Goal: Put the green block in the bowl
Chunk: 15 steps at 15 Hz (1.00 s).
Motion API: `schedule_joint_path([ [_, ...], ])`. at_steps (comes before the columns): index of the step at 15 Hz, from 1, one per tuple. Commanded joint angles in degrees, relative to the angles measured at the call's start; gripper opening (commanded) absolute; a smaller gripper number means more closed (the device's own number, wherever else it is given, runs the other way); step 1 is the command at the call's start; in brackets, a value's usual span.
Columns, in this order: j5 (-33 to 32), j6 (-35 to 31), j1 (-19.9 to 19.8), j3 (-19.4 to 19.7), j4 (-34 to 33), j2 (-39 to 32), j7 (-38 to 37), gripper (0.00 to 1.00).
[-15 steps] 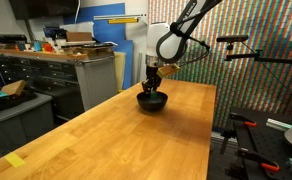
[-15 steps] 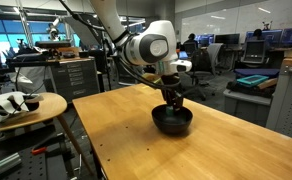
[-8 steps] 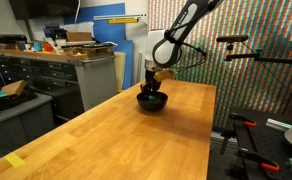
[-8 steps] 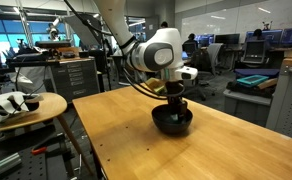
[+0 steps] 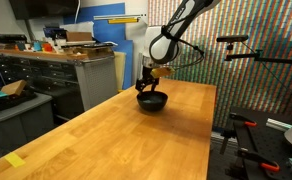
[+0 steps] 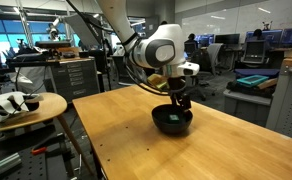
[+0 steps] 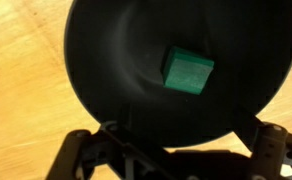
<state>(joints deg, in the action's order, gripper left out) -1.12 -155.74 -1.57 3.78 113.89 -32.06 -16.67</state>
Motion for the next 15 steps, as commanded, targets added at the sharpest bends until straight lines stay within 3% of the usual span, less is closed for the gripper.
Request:
schedule_joint_path([
  [1,0.8,2.6,-0.1,0.1,-0.7,2.3,4.5,1.00],
  [15,-2.0,17.2,-0.8,-0.3,-2.5,13.9,17.0,1.00],
])
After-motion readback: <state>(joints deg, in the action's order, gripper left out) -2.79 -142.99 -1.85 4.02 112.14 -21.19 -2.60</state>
